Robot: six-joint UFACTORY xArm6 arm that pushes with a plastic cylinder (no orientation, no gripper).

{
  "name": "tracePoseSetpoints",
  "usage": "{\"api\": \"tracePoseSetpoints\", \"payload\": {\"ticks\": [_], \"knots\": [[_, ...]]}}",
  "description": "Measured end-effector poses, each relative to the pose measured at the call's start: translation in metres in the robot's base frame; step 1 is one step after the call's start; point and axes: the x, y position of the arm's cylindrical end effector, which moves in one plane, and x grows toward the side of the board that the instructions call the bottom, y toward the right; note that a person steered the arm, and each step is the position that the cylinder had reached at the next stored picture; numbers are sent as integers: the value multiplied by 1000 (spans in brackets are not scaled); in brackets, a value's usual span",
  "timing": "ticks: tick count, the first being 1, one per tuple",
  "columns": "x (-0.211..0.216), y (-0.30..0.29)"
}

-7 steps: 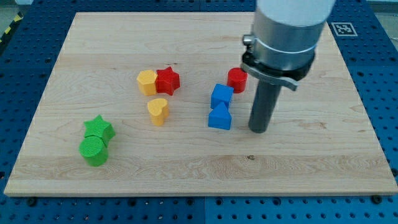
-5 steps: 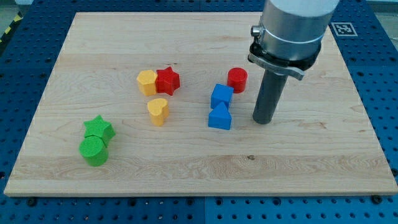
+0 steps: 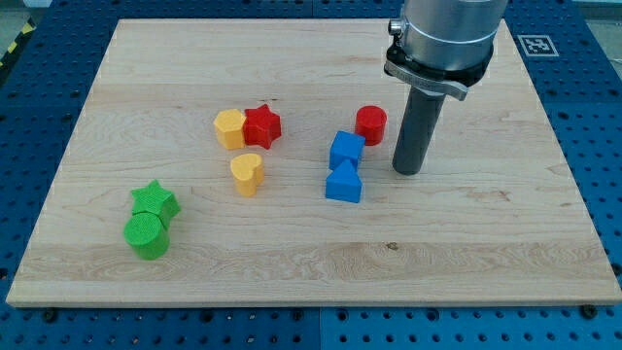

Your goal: Move the blue triangle towards the green blocks

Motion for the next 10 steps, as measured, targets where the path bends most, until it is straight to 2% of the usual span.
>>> {"api": "tracePoseSetpoints", "payload": {"ticks": [2, 4, 7, 10], "knots": [[11, -4], [6, -46], [11, -51], [35, -66]]}}
